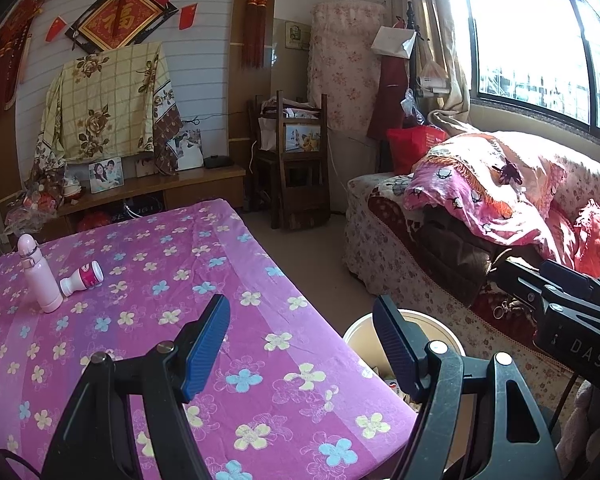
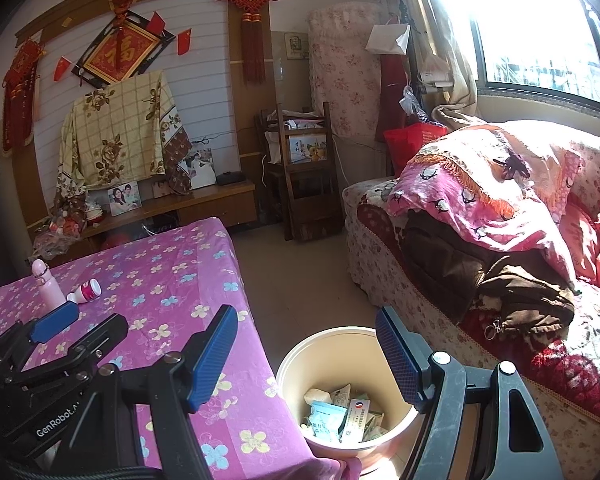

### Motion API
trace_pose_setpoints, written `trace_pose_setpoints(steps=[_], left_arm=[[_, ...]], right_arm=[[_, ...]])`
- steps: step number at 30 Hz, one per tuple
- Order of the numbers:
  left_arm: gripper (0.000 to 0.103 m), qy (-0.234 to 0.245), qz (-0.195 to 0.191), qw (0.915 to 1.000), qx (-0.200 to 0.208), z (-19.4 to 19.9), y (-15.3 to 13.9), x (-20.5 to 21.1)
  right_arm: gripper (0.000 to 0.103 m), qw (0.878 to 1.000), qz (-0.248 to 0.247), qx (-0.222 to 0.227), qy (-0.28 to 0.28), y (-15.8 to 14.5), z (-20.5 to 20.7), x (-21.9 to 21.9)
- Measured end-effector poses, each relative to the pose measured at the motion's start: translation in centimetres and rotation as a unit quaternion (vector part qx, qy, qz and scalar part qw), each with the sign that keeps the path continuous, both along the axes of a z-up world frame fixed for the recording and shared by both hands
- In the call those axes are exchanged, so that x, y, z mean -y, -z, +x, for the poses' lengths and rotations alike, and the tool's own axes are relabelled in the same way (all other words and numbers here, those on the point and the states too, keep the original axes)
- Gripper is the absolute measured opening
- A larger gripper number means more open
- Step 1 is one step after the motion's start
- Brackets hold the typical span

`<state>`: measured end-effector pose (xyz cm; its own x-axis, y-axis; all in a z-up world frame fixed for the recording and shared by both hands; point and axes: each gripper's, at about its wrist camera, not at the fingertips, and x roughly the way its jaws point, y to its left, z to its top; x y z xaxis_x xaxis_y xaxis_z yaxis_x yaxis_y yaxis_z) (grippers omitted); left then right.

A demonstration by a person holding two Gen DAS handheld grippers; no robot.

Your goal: Collect trash

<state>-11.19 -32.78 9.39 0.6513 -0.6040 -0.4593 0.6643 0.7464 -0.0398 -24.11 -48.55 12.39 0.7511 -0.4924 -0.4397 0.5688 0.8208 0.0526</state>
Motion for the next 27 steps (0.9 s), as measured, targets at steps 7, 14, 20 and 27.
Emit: trace_pose_setpoints(steps=[7, 14, 20, 27], left_arm=[[0.074, 0.003, 0.001, 1.0, -0.003, 0.0, 0.0, 0.0], [0.074, 0.006, 0.001, 1.0, -0.007, -0.1, 0.0, 0.1], [0.074, 0.011, 0.002, 0.9998, -0.016, 0.1, 0.3, 0.5], [0.074, 0.009, 0.006, 0.9997, -0.023, 0.7, 1.0, 0.2]], right_arm=[[0.075, 1.0, 0.001, -0.002, 0.001, 0.1, 0.0, 0.1], [0.075, 1.0, 0.0, -0.002, 0.001, 0.1, 0.0, 0.2], [0.075, 1.0, 0.001, -0.004, 0.002, 0.3, 0.0, 0.2], [0.075, 1.0, 0.004, -0.013, -0.002, 1.2, 0.6, 0.3]])
